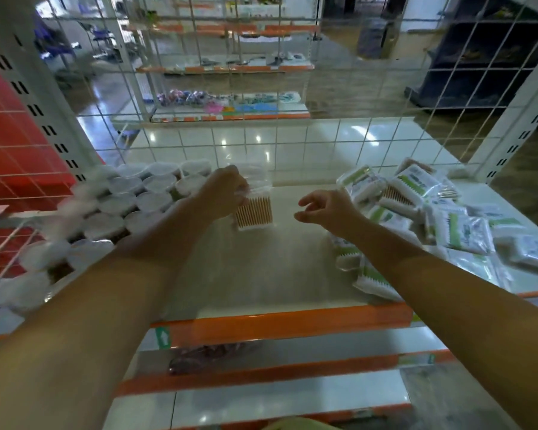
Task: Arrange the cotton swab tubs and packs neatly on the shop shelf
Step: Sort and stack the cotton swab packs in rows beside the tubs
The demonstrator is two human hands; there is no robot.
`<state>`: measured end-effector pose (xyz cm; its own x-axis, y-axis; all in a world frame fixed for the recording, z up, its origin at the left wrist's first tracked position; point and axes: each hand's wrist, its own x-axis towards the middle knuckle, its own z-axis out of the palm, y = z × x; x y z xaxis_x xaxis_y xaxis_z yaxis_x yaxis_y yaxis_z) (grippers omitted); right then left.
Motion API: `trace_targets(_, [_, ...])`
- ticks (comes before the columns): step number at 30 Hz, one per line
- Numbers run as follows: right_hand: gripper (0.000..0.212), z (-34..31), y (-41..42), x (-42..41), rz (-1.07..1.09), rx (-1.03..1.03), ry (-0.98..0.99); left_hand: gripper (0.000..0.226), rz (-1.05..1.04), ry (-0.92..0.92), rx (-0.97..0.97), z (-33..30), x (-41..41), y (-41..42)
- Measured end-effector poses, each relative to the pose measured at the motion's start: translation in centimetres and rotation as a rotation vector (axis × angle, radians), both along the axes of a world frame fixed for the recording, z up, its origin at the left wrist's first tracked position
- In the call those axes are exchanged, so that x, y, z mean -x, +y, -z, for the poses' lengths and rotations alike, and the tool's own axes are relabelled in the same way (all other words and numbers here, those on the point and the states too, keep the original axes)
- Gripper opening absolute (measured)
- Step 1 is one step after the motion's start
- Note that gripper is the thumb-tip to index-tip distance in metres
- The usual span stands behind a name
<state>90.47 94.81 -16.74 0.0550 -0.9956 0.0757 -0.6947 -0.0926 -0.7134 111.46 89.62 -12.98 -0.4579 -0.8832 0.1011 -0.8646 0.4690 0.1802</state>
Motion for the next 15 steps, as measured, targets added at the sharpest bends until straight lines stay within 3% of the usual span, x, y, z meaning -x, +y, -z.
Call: trace_targets(15, [0.035,0.51,-0.56,-0.28,0.025,0.010,0.094,0.035,0.045,-0.040,0.048,0.14,-0.55,-1.09])
